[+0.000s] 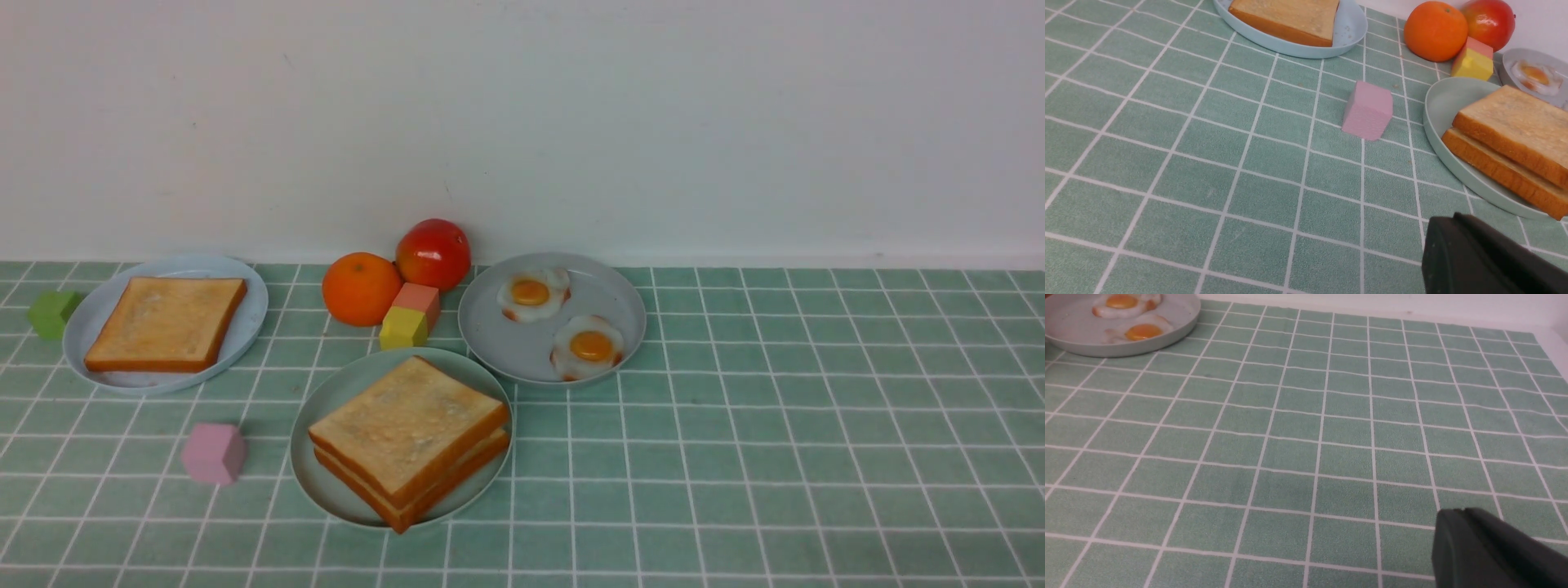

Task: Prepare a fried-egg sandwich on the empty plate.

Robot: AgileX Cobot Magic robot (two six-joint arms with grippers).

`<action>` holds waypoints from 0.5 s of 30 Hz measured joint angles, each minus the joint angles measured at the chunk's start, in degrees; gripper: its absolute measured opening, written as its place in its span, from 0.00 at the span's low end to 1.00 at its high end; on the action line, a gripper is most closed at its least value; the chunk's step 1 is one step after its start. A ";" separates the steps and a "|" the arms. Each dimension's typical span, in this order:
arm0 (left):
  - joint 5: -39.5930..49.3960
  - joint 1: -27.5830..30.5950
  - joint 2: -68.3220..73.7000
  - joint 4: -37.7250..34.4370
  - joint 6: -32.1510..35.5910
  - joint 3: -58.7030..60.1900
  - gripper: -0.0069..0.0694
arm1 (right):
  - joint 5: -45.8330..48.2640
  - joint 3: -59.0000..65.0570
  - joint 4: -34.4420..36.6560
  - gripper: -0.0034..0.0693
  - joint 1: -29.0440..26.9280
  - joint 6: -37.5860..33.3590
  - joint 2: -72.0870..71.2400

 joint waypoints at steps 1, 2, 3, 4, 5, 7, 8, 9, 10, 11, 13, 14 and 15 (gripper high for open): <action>0.00 0.00 0.00 0.00 0.00 0.00 0.07 | 0.00 0.00 0.00 0.09 0.00 0.00 0.00; 0.00 0.00 0.00 0.34 0.00 0.00 0.07 | 0.00 0.00 0.00 0.10 0.00 0.00 0.00; 0.00 0.00 0.00 0.34 0.00 0.00 0.07 | 0.00 0.00 0.00 0.10 0.00 0.00 0.00; 0.00 0.00 0.00 0.34 0.00 0.00 0.07 | 0.00 0.00 0.00 0.10 0.00 0.00 0.00; 0.00 0.00 0.00 0.34 0.00 0.00 0.07 | 0.00 0.00 0.00 0.10 0.00 0.00 0.00; 0.00 0.00 0.00 0.00 0.00 0.00 0.07 | 0.00 0.00 0.00 0.11 0.00 0.00 0.00; 0.00 0.00 0.00 0.00 0.00 0.00 0.07 | 0.00 0.00 0.00 0.11 0.00 0.00 0.00; 0.00 0.00 0.00 0.00 0.00 0.00 0.07 | 0.00 0.00 0.00 0.11 0.00 0.00 0.00; 0.00 0.00 0.00 0.00 0.00 0.00 0.07 | 0.00 0.00 0.00 0.11 0.00 0.00 0.00; 0.00 0.00 0.00 0.34 0.00 0.00 0.07 | 0.00 0.00 0.00 0.11 0.00 0.00 0.00; 0.00 0.00 0.00 0.00 0.00 0.00 0.07 | 0.00 0.00 0.00 0.12 0.00 0.00 0.00; 0.00 0.00 0.00 0.34 0.00 0.00 0.07 | 0.00 0.00 0.00 0.12 0.00 0.00 0.00; 0.00 0.00 0.00 0.00 0.00 0.00 0.07 | 0.00 0.00 0.00 0.12 0.00 0.00 0.00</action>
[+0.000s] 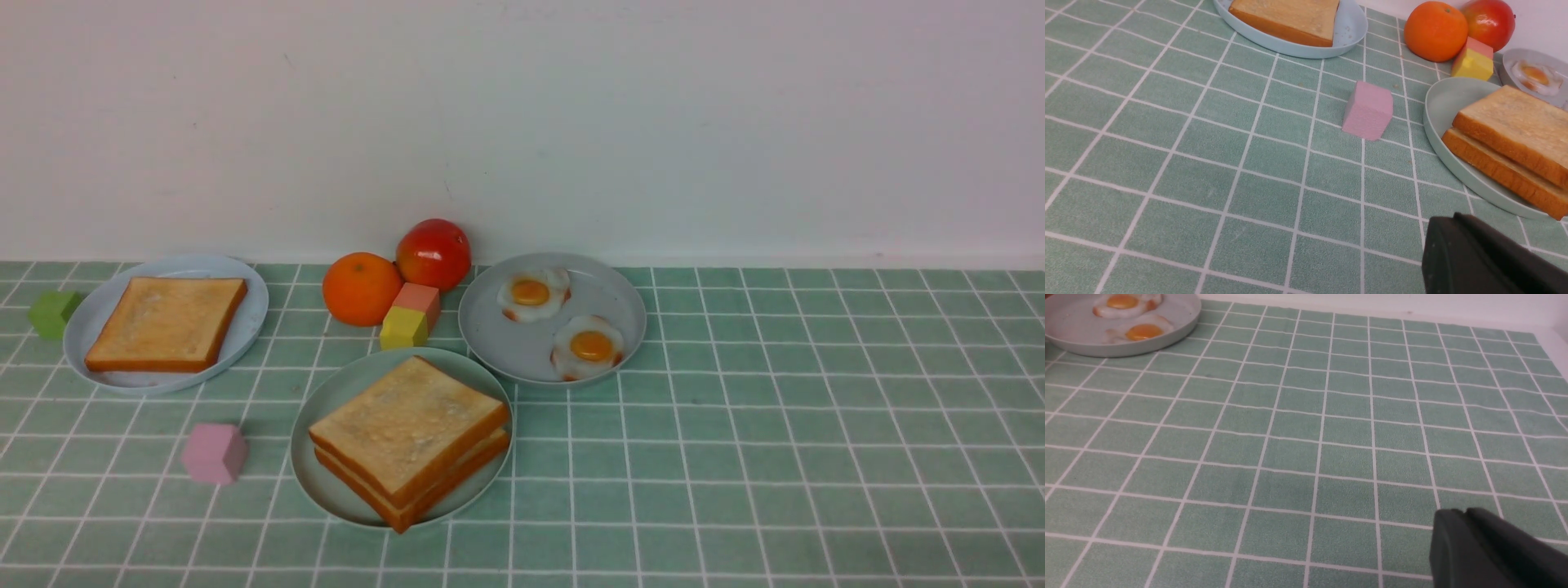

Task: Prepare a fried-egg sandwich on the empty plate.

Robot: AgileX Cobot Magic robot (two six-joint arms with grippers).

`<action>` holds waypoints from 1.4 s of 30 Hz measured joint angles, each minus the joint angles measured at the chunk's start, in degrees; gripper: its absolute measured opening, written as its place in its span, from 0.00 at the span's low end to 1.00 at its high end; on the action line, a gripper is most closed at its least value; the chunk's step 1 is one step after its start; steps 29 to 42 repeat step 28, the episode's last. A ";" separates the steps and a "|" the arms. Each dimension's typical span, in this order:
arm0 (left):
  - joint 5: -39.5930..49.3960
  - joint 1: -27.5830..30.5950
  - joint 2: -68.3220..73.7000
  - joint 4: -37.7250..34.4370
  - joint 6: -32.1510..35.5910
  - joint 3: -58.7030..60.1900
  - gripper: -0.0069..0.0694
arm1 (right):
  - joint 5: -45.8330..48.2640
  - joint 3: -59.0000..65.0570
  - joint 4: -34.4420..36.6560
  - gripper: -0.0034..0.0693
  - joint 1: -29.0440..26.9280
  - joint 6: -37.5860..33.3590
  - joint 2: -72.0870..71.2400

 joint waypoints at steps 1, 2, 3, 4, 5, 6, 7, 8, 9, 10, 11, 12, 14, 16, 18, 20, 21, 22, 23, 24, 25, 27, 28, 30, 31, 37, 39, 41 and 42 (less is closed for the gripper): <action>0.00 0.00 0.00 0.00 0.00 0.00 0.07 | 0.00 0.00 0.00 0.13 0.00 0.00 0.00; 0.00 0.00 0.00 0.00 0.00 0.00 0.07 | 0.00 0.00 0.00 0.13 0.00 0.00 0.00; 0.00 0.00 0.00 0.34 0.00 0.00 0.07 | 0.00 0.00 0.00 0.13 0.00 0.00 0.00; 0.00 0.00 0.00 0.34 0.00 0.00 0.07 | 0.00 0.00 0.00 0.13 0.00 0.00 0.00; 0.00 0.00 0.00 0.00 0.00 0.00 0.07 | 0.00 0.00 0.00 0.13 0.00 0.00 0.00; 0.00 0.00 0.00 0.00 0.00 0.00 0.07 | 0.00 0.00 0.00 0.14 0.00 0.00 0.00; 0.00 0.00 0.00 0.34 0.00 0.00 0.07 | 0.00 0.00 0.00 0.14 0.00 0.00 0.00; 0.00 0.00 0.00 0.34 0.00 0.00 0.07 | 0.00 0.00 0.00 0.15 0.00 0.00 0.00; 0.00 0.00 0.00 0.34 0.00 0.00 0.07 | 0.00 0.00 0.00 0.15 0.00 0.00 0.00; 0.00 0.00 0.00 0.34 0.00 0.00 0.07 | 0.00 0.00 0.00 0.15 0.00 0.00 0.00; 0.00 0.00 0.00 0.34 0.00 0.00 0.07 | 0.00 0.00 0.00 0.15 0.00 0.00 0.00; 0.00 0.00 0.00 0.00 0.00 0.00 0.07 | 0.00 0.00 0.00 0.16 0.00 0.00 0.00; 0.00 0.00 0.00 0.00 0.00 0.00 0.07 | 0.00 0.00 0.00 0.16 0.00 0.00 0.00; 0.00 0.00 0.00 0.34 0.00 0.00 0.07 | 0.00 0.00 0.00 0.16 0.00 0.00 0.00; 0.00 0.00 0.00 0.34 0.00 0.00 0.07 | 0.00 0.00 0.00 0.16 0.00 0.00 0.00; 0.00 0.00 0.00 0.34 0.00 0.00 0.07 | 0.00 0.00 0.00 0.16 0.00 0.00 0.00; 0.00 0.00 0.00 0.00 0.00 0.00 0.07 | 0.00 0.00 0.00 0.16 0.00 0.00 0.00; 0.00 0.00 0.00 0.34 0.00 0.00 0.07 | 0.00 0.00 0.00 0.17 0.00 0.00 0.00; 0.00 0.00 0.00 0.34 0.00 0.00 0.07 | 0.00 0.00 0.00 0.17 0.00 0.00 0.00; 0.00 0.00 0.00 0.00 0.00 0.00 0.07 | 0.00 0.00 0.00 0.17 0.00 0.00 0.00; 0.00 0.00 0.00 0.00 0.00 0.00 0.07 | 0.00 0.00 0.00 0.17 0.00 0.00 0.00; 0.00 0.00 0.00 0.34 0.00 0.00 0.08 | 0.00 0.00 0.00 0.18 0.00 0.00 0.00; 0.00 0.00 0.00 0.34 0.00 0.00 0.08 | 0.00 0.00 0.00 0.18 0.00 0.00 0.00; 0.00 0.00 0.00 0.34 0.00 0.00 0.08 | 0.00 0.00 0.00 0.18 0.00 0.00 0.00; 0.00 0.00 0.00 0.34 0.00 0.00 0.08 | 0.00 0.00 0.00 0.18 0.00 0.00 0.00; 0.00 0.00 0.00 0.34 0.00 0.00 0.08 | 0.00 0.00 0.00 0.18 0.00 0.00 0.00; 0.00 0.00 0.00 0.34 0.00 0.00 0.08 | 0.00 0.00 0.00 0.18 0.00 0.00 0.00; 0.00 0.00 0.00 0.34 0.00 0.00 0.08 | 0.00 0.00 0.00 0.18 0.00 0.00 0.00; 0.00 0.00 0.00 0.34 0.00 0.00 0.08 | 0.00 0.00 0.00 0.18 0.00 0.00 0.00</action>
